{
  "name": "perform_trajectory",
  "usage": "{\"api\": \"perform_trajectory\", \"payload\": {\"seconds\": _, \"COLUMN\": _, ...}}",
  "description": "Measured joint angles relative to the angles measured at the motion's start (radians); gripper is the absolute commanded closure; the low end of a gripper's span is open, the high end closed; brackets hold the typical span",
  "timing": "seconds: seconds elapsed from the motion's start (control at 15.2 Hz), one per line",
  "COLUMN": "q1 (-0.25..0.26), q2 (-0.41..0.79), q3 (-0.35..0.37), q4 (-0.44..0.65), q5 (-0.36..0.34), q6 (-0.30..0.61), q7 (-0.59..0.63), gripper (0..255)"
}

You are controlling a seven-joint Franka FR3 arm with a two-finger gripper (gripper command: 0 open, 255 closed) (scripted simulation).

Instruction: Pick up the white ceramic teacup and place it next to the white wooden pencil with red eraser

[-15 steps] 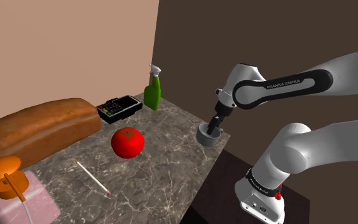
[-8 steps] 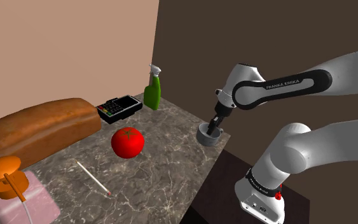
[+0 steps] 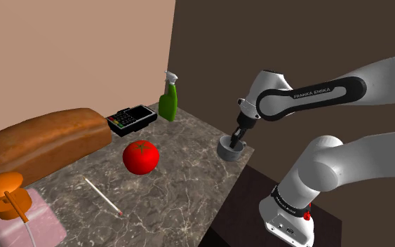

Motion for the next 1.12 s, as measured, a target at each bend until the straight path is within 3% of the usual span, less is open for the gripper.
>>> {"api": "perform_trajectory", "payload": {"seconds": 1.12, "q1": -0.004, "q2": -0.131, "q3": 0.015, "q4": 0.145, "q5": -0.003, "q6": -0.274, "q7": 0.024, "gripper": 255}}
